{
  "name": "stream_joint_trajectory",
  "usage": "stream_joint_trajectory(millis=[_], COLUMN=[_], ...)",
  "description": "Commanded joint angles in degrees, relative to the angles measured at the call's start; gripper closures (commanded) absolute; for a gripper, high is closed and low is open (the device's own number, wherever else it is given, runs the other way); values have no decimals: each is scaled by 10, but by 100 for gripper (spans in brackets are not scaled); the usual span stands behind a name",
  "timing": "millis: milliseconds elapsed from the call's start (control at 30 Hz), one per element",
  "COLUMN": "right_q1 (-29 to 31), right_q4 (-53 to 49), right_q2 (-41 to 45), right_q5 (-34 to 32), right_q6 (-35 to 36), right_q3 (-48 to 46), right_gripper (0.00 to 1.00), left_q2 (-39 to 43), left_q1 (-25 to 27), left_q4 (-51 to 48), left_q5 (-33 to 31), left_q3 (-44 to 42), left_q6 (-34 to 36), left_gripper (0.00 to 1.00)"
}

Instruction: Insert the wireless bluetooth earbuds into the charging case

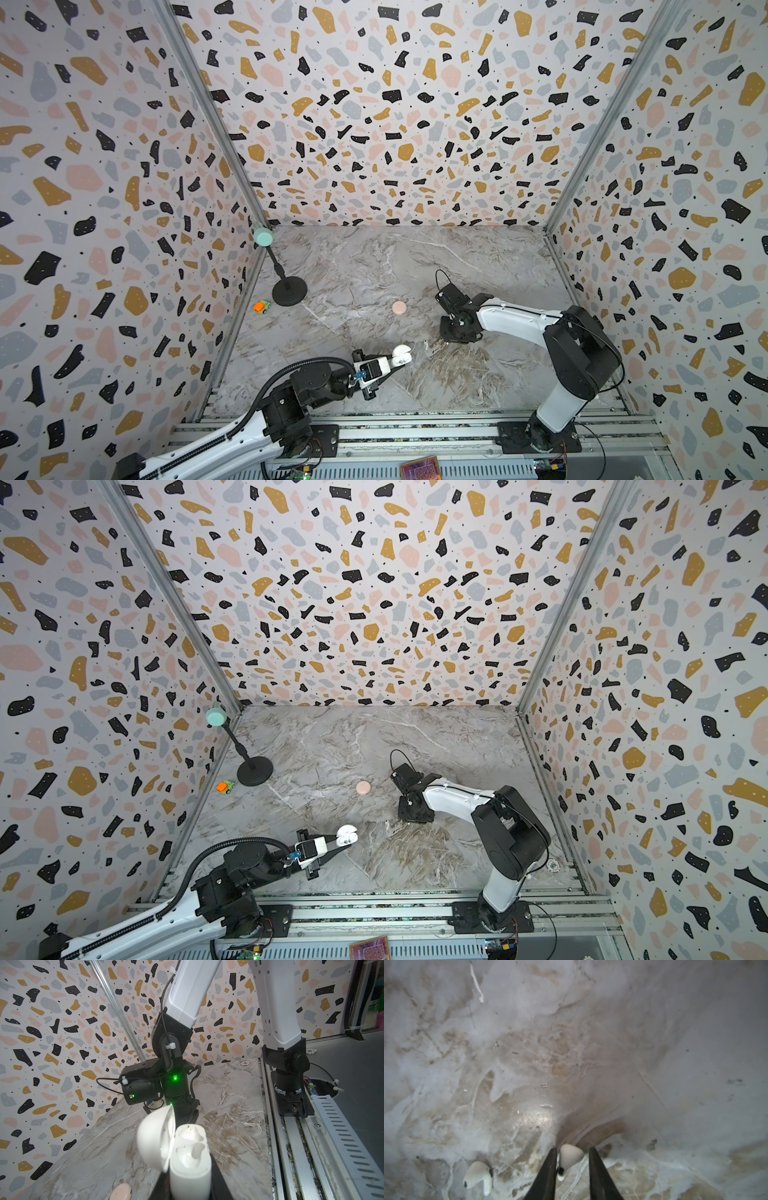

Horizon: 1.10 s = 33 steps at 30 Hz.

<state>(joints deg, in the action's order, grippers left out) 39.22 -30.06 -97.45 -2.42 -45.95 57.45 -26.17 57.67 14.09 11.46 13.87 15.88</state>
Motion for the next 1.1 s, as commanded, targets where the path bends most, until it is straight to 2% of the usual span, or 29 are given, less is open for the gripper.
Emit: stream_joint_trajectory(millis=[0, 633, 733, 1067], right_q1=[-2, -2, -2, -2], right_q4=[-9, -5, 0, 21], right_q2=[-2, -14, -9, 15], right_q5=[-10, -8, -5, 0], right_q6=[5, 10, 11, 11], right_q3=[14, 8, 3, -14], right_gripper=[73, 77, 81, 81], left_q2=[2, 1, 1, 0], left_q1=[3, 3, 3, 3], left_q4=[17, 17, 17, 17], left_q5=[-2, -2, -2, -2], left_q3=[2, 2, 2, 1], left_q6=[5, 5, 5, 5], left_gripper=[100, 100, 100, 100])
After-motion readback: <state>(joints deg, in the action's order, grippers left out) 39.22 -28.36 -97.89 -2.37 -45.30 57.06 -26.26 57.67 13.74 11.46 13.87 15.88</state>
